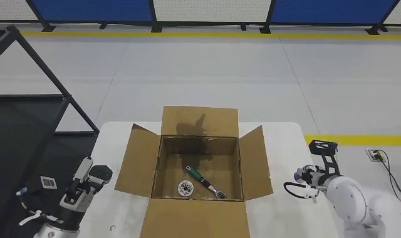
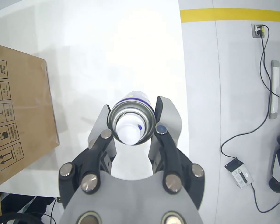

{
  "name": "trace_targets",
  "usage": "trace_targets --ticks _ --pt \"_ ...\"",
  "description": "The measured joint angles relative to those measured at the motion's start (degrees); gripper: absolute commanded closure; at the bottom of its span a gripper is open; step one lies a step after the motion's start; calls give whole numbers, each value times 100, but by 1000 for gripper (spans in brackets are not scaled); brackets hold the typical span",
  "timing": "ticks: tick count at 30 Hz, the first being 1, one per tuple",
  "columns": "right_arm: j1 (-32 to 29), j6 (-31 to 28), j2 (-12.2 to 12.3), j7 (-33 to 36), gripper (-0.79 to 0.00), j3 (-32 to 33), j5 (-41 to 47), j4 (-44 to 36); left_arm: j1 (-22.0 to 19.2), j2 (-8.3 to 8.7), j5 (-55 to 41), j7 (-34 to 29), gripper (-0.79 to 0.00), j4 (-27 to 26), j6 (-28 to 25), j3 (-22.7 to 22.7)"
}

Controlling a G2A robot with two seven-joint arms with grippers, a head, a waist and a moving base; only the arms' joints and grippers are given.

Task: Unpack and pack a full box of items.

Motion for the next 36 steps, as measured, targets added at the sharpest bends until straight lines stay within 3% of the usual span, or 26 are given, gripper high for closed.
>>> trace_targets --ticks 15,36 --pt "334 500 -77 -687 0 -600 -137 1095 0 0 0 0 -785 0 0 0" --pt "599 741 -98 -860 0 -643 -191 1847 0 0 0 0 -785 0 0 0"
